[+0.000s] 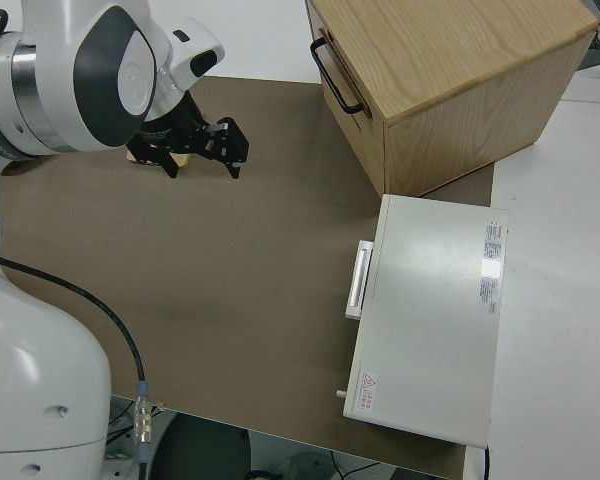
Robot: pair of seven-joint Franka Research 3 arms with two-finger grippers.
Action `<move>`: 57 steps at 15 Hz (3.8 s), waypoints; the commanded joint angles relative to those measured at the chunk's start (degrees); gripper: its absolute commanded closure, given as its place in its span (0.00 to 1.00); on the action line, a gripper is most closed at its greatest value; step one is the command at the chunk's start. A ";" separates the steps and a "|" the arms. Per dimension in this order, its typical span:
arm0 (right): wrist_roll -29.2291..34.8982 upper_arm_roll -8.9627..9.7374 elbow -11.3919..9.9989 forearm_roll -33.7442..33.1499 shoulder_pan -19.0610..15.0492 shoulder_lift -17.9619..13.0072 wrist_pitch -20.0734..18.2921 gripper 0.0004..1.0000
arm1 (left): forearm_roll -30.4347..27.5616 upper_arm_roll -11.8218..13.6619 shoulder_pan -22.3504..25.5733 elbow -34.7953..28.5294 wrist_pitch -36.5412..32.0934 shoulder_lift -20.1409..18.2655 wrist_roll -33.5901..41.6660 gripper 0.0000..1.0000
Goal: Pick gray plate from low plate rack and place it on table with left arm
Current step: 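Grasp the gray plate rim and pull it out of the rack, then carry the gray plate away from the rack and lower it flat, then open the left gripper to release the plate on the table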
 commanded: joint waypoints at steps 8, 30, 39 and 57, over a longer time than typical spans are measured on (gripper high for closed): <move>-0.08 0.33 0.35 0.59 -0.56 -0.14 -0.83 0.01 | -16.63 -1.06 -1.39 3.55 -8.23 -0.34 -2.26 1.00; -0.08 0.33 0.35 0.59 -0.56 -0.14 -0.83 0.01 | -40.12 -0.88 -0.78 -16.04 3.18 0.89 16.37 1.00; 0.01 0.33 0.35 0.59 -0.56 -0.14 -0.74 0.01 | -40.56 -0.79 -0.43 -21.93 10.56 3.53 24.98 1.00; 0.01 0.33 0.35 0.59 -0.56 -0.14 -0.83 0.01 | -42.94 -0.88 -1.39 -26.16 19.98 6.69 31.14 0.55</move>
